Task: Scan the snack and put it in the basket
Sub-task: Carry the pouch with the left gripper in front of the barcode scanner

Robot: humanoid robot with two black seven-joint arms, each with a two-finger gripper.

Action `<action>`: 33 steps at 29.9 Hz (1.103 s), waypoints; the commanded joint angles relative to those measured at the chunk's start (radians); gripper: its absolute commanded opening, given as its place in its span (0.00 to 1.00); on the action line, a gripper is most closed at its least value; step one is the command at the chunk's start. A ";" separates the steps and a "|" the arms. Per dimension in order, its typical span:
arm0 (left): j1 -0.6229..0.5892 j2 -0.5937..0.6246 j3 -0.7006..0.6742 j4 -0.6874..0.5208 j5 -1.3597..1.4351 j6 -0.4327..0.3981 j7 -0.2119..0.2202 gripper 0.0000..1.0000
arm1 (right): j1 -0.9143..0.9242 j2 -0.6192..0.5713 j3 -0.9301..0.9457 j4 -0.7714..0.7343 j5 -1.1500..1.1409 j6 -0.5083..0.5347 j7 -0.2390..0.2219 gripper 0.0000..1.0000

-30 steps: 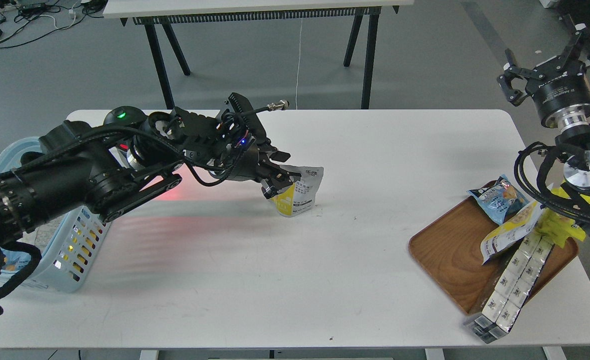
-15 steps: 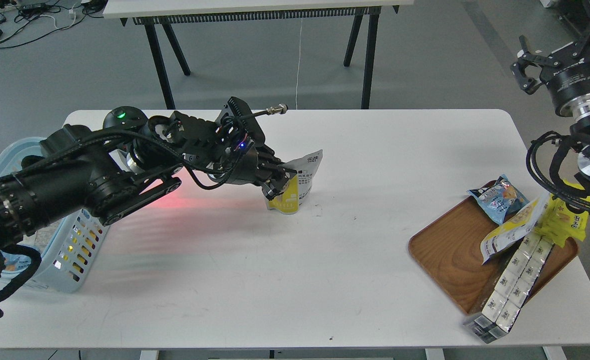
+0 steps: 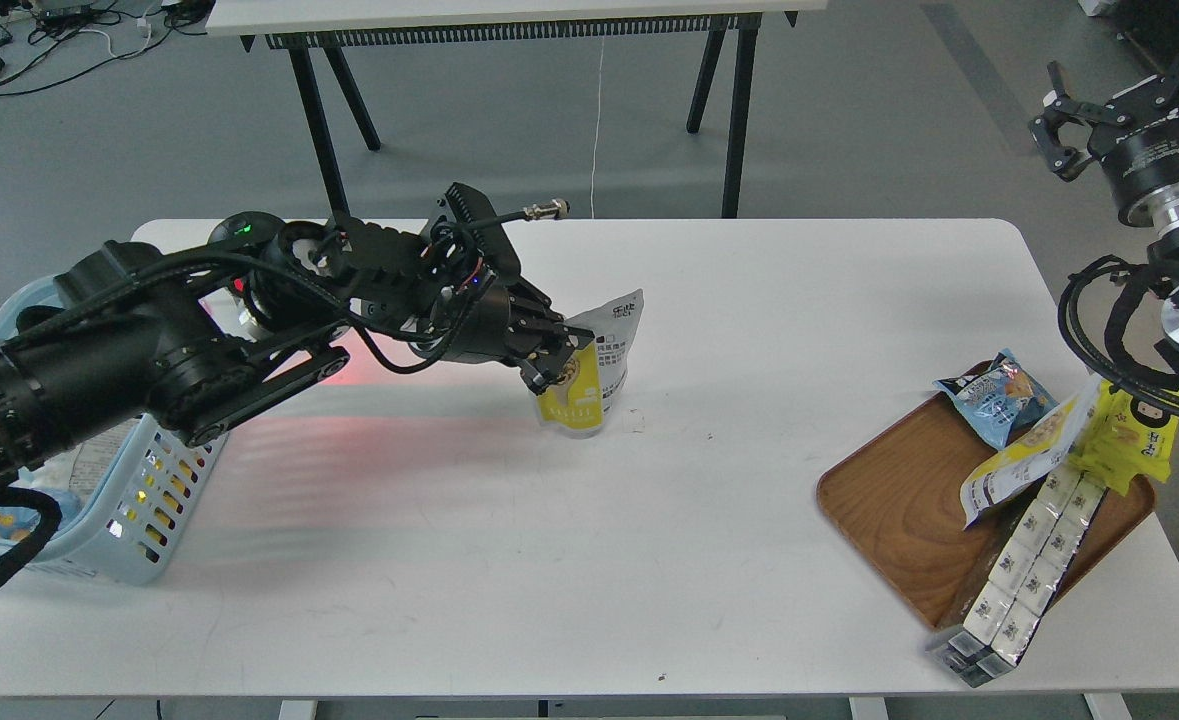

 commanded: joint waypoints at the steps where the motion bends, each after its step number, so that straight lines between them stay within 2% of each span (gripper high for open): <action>1: 0.001 0.084 -0.073 -0.088 0.000 -0.016 -0.002 0.00 | 0.013 -0.013 -0.002 0.000 0.000 0.000 0.000 0.99; 8: 0.003 0.310 -0.097 -0.212 0.000 -0.038 -0.009 0.00 | 0.016 -0.014 0.000 0.000 0.000 0.000 0.002 0.99; 13: 0.030 0.444 -0.090 -0.223 0.000 -0.027 -0.049 0.00 | 0.017 -0.013 0.000 0.000 0.000 0.000 0.002 0.99; 15: 0.052 0.485 -0.093 -0.219 0.000 -0.027 -0.049 0.00 | 0.017 -0.013 0.000 0.000 0.000 0.000 0.002 0.99; 21: 0.079 0.545 -0.088 -0.212 0.000 -0.016 -0.049 0.00 | 0.017 -0.013 -0.002 -0.001 0.000 0.000 0.002 0.99; 33: 0.080 0.536 -0.097 -0.208 0.000 -0.025 -0.049 0.00 | 0.017 -0.016 0.000 -0.001 0.000 0.000 0.003 0.99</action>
